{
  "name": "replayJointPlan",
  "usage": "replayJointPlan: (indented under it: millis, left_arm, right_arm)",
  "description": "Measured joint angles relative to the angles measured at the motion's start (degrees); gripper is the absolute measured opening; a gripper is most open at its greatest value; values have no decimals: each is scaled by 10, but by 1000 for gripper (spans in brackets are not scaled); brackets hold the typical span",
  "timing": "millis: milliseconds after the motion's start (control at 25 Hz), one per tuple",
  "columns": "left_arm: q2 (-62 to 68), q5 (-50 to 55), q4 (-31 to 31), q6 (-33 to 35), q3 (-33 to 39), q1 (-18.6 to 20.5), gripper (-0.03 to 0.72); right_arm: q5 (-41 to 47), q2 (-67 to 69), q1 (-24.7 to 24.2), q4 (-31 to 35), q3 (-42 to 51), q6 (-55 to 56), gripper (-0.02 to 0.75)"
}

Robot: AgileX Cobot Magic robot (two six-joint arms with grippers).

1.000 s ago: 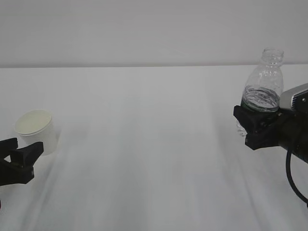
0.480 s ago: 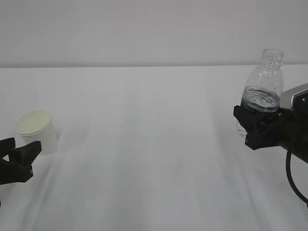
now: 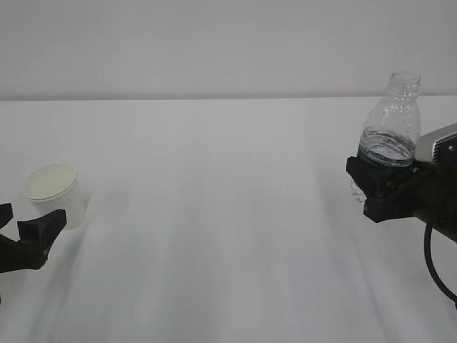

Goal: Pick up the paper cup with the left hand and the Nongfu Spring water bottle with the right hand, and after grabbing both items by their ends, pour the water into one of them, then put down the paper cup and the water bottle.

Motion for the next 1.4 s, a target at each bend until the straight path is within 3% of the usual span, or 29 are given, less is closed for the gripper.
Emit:
replayJointPlan:
  millis: [320, 1400]
  left_arm:
    - [49, 0, -54, 0, 0, 0, 689]
    - [138, -4, -42, 0, -92, 0, 622]
  right_arm:
    - [0, 0, 0, 0, 0, 0, 439]
    - [0, 0, 0, -1, 0, 4, 438]
